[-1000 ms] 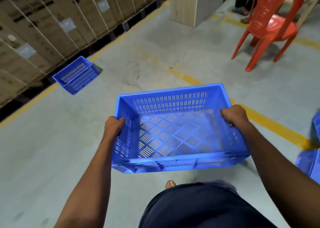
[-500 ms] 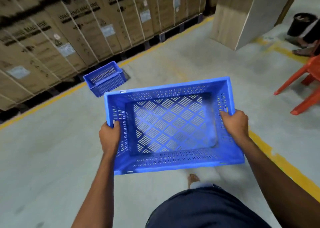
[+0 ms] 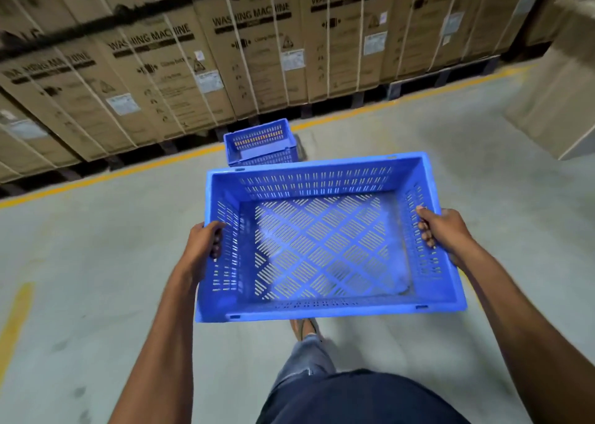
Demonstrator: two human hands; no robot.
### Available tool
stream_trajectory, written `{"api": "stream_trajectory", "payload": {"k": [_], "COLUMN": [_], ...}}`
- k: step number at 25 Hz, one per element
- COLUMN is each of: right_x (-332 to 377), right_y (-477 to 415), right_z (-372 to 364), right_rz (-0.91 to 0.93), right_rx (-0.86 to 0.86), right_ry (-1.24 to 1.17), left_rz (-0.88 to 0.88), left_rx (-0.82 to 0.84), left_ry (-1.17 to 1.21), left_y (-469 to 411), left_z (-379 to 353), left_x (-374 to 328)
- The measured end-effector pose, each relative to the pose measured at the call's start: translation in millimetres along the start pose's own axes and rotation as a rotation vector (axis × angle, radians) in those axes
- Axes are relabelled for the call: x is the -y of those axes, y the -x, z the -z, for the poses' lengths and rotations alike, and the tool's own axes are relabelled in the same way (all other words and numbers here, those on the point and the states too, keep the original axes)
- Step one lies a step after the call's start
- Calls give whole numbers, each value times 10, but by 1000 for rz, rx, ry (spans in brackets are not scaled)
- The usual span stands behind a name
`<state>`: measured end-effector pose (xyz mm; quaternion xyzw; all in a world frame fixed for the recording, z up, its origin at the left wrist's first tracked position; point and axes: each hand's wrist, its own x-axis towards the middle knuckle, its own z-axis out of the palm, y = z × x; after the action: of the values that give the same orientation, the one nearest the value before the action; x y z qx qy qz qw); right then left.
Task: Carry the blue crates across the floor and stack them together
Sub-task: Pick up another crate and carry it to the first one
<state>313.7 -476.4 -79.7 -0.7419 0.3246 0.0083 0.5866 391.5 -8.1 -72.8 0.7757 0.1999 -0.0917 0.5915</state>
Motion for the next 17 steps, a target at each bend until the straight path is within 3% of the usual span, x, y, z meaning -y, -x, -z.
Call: {"api": "stream_trajectory", "payload": {"k": [8,17], "right_x": [1230,2180], "right_y": [-1403,-3339], "right_z": [-1279,-2499], "right_rz": [79,19], "right_rx": [22,125], "right_ry": [211,339], "left_rz": [64,182], "left_rx": [-58,-96], "left_ry": [-6,-162], "left_y": [-1828,-3958], "left_z": [370,368], "left_x": [-736,-1332]}}
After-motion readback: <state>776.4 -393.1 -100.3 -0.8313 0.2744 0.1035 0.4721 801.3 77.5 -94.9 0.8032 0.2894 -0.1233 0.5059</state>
